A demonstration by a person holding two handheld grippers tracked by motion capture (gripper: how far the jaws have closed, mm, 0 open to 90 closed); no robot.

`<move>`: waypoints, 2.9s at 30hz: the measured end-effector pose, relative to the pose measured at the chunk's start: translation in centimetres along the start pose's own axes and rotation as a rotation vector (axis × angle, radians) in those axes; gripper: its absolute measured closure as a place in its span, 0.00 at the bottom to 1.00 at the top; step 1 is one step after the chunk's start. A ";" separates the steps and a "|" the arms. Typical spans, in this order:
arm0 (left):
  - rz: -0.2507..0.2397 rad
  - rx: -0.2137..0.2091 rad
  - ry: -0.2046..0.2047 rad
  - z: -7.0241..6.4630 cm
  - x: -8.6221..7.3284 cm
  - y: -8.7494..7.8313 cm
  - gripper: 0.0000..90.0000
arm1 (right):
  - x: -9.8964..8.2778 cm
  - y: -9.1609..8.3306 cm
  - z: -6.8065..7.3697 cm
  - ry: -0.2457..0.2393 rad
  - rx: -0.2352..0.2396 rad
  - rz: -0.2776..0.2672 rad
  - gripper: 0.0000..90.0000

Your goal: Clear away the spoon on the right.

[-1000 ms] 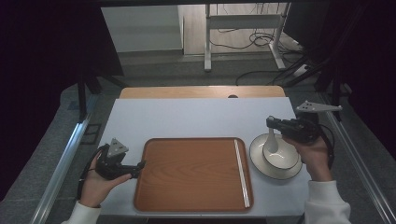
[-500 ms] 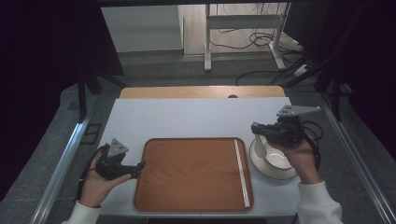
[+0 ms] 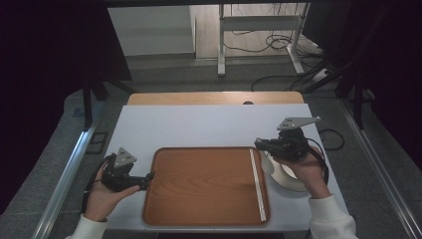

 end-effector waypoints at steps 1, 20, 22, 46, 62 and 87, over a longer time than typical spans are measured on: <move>0.000 0.000 0.000 0.0 0.0 0.0 0.14 | -0.1 0.2 0.1 -0.002 0.002 0.006 0.95; 0.002 -0.003 -0.001 0.0 0.0 0.0 0.14 | -1.8 3.6 2.4 -0.042 0.037 0.108 0.95; 0.002 -0.003 -0.001 0.0 0.0 0.0 0.14 | -2.0 3.9 2.5 -0.044 0.037 0.119 0.95; 0.005 -0.006 0.002 -0.1 -0.1 0.1 0.14 | -6.1 9.9 5.7 -0.143 0.042 0.313 0.95; 0.008 -0.009 0.005 -0.2 -0.1 0.1 0.14 | -8.8 13.2 6.9 -0.199 0.027 0.434 0.93; 0.009 -0.009 0.007 -0.2 -0.1 0.2 0.14 | -10.0 14.3 7.0 -0.202 0.012 0.483 0.76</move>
Point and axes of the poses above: each handheld gripper's, and its own axes: y roughly forward along the jaws, x roughly out of its top, z roughly to its left, the point moved 10 cm from there along y, roughly forward along the jaws, and after that the axes turned 7 degrees about y, right-handed, at the moved point
